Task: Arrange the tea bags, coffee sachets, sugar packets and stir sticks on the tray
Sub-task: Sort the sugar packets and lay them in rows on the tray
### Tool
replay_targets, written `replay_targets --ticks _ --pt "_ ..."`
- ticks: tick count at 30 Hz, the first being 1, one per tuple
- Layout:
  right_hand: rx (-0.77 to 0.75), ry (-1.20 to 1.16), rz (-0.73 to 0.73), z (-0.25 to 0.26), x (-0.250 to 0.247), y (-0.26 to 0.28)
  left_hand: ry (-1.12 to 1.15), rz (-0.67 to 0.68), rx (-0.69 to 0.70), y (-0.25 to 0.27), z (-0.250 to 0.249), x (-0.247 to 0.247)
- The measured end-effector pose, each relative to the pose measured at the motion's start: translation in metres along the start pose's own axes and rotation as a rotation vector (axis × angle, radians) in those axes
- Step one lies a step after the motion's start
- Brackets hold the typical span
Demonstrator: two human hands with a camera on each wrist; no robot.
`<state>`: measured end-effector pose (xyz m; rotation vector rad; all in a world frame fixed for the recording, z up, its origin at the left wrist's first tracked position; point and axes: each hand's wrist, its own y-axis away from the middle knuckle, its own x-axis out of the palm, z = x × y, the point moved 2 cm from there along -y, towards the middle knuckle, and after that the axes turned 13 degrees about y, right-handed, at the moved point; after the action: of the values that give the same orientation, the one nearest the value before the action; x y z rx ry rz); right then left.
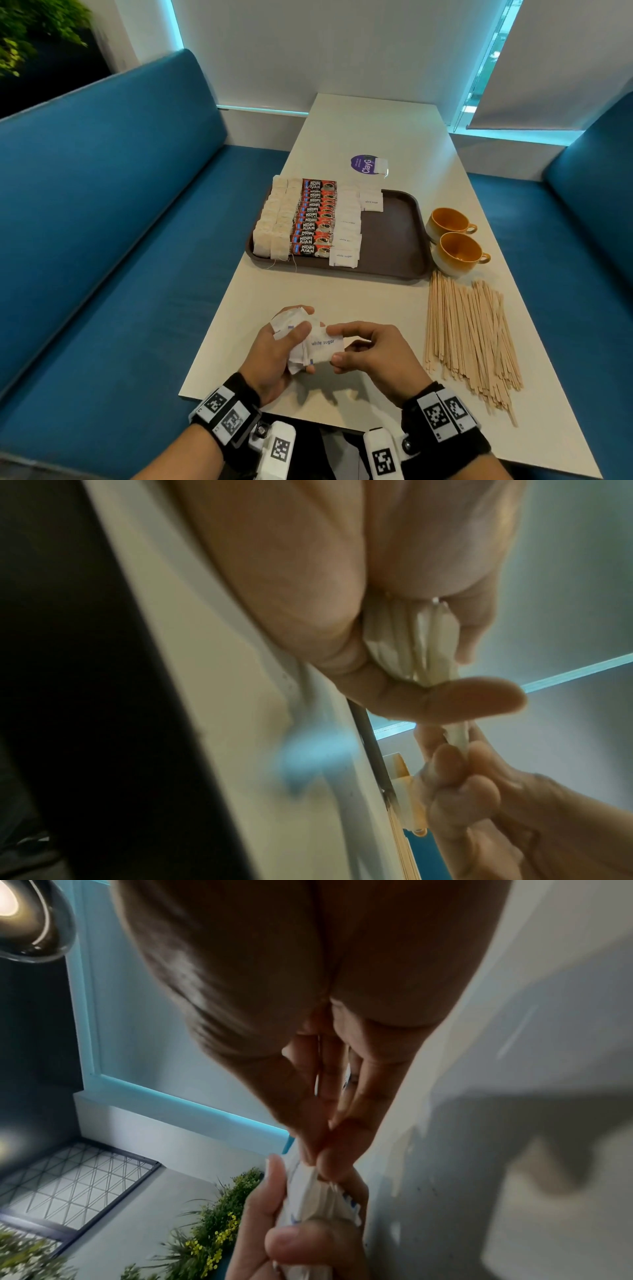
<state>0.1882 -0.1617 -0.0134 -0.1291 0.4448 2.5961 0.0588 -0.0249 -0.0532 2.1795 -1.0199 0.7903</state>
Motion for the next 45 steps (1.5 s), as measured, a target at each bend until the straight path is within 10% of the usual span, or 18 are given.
replay_targets --ticks 29,45 --pt "0.023 -0.046 -0.109 0.002 -0.029 -0.027 0.044 0.047 0.05 -0.005 0.005 -0.008" --pt "0.088 0.184 -0.499 0.083 -0.177 -0.257 -0.418 -0.021 0.111 -0.002 0.003 -0.009"
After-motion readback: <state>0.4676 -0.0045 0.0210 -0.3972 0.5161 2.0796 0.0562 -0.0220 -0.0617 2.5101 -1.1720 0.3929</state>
